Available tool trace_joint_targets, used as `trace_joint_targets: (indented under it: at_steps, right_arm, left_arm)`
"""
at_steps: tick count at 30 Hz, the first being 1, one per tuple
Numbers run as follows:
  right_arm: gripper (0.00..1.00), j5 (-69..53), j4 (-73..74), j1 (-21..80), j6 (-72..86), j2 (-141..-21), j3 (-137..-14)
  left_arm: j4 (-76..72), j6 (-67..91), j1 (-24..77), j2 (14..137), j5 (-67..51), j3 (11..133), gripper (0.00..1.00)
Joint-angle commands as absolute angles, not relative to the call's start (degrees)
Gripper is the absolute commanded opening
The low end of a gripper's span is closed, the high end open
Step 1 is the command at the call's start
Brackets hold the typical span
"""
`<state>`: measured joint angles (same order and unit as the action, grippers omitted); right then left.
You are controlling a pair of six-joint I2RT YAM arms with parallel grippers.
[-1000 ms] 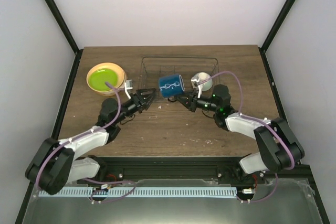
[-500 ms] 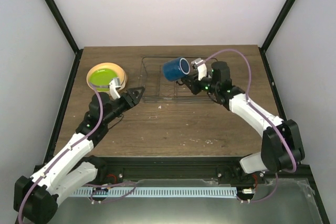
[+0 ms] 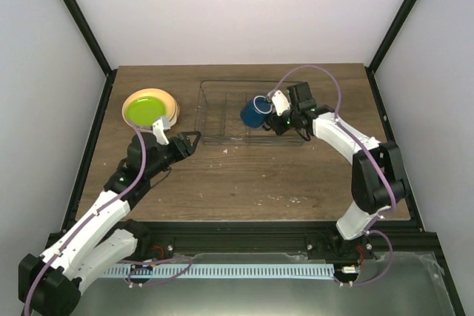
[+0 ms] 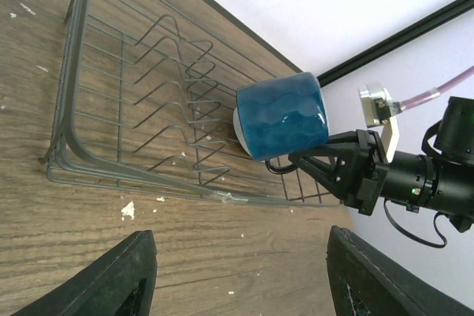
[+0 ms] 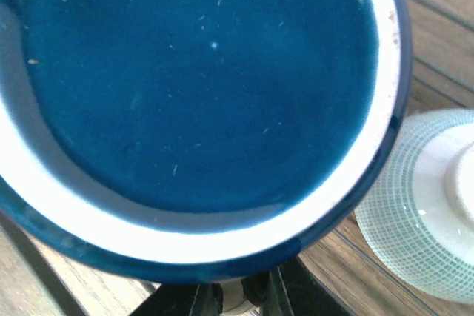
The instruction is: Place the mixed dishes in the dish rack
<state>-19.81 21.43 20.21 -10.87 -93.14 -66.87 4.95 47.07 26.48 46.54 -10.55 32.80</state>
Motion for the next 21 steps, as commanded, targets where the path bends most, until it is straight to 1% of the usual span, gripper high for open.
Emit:
trace_joint_targets:
  at_steps: [1, 14, 21]
  right_arm:
    - [0.01, -16.12, 24.19, 19.72, -14.67, -94.71, -72.57]
    - [0.01, -7.91, 28.26, 19.68, -17.94, -98.85, -72.99]
    - [0.01, -7.47, 29.05, 19.71, -18.55, -100.28, -72.37]
  left_arm:
    - [6.89, 45.24, 26.02, 45.64, -9.8, 33.9, 0.64]
    - [7.18, 44.97, 25.68, 46.4, -10.43, 33.57, 0.65]
    - [8.47, 44.35, 25.41, 46.79, -9.87, 34.31, 0.66]
